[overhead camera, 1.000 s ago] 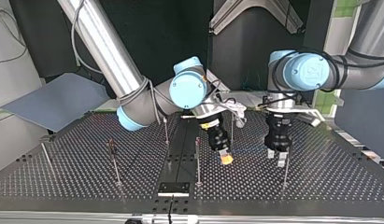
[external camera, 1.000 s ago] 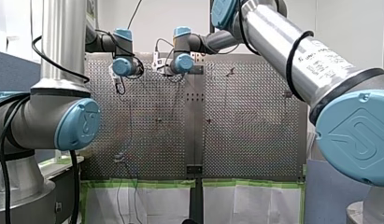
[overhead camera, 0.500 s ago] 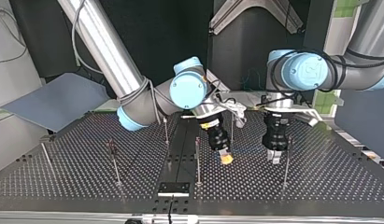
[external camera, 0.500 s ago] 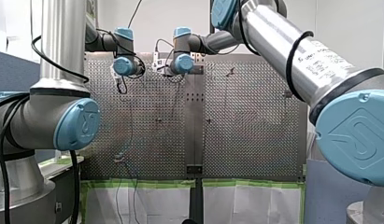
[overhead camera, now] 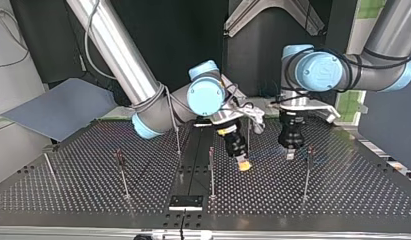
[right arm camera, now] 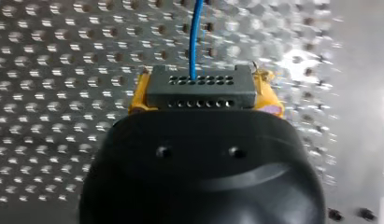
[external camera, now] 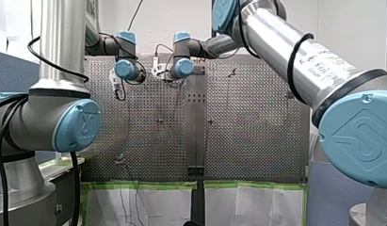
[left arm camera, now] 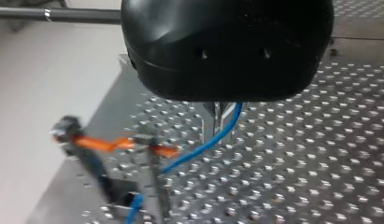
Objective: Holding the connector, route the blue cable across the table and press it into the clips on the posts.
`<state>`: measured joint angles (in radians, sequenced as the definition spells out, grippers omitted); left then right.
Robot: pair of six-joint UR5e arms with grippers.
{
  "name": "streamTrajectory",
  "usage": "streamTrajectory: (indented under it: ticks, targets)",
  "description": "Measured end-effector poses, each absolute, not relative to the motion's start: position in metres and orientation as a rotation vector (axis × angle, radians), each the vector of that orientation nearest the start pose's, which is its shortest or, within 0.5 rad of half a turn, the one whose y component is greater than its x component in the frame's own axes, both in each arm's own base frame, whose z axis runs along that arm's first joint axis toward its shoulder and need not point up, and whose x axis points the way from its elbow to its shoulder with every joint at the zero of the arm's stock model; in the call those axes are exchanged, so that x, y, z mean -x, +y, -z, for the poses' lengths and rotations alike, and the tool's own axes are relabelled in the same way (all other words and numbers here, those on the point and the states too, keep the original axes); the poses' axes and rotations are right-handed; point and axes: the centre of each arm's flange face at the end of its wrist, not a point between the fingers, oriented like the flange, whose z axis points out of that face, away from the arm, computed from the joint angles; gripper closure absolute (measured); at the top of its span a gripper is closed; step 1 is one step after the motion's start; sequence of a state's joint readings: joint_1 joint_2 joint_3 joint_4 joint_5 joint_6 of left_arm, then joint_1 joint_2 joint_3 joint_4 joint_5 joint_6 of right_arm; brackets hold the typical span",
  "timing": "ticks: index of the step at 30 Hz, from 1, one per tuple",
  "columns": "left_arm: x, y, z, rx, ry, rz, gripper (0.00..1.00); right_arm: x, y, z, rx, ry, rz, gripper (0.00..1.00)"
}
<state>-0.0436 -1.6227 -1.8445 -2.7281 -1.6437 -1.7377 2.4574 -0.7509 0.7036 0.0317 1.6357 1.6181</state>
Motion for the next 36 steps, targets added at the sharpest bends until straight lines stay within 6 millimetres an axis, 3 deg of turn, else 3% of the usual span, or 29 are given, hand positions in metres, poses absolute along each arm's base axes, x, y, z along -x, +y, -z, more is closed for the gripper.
streamTrajectory:
  ticks: [13,22,26,36]
  targets:
    - [-0.473,-0.144,-0.329,0.216,1.499,0.059,1.00,-0.700,-0.411,-0.337,2.488,1.054,2.418,1.00]
    - [-0.449,-0.151,-0.288,0.217,1.570,0.051,1.00,-0.693,-0.409,-0.308,2.546,1.076,2.328,1.00]
    - [-0.442,-0.156,-0.259,0.205,1.618,0.050,1.00,-0.691,-0.407,-0.300,2.566,1.077,2.304,1.00]
    - [-0.452,-0.161,-0.222,0.205,1.642,0.109,1.00,-0.688,-0.398,-0.275,2.634,1.065,2.232,1.00]
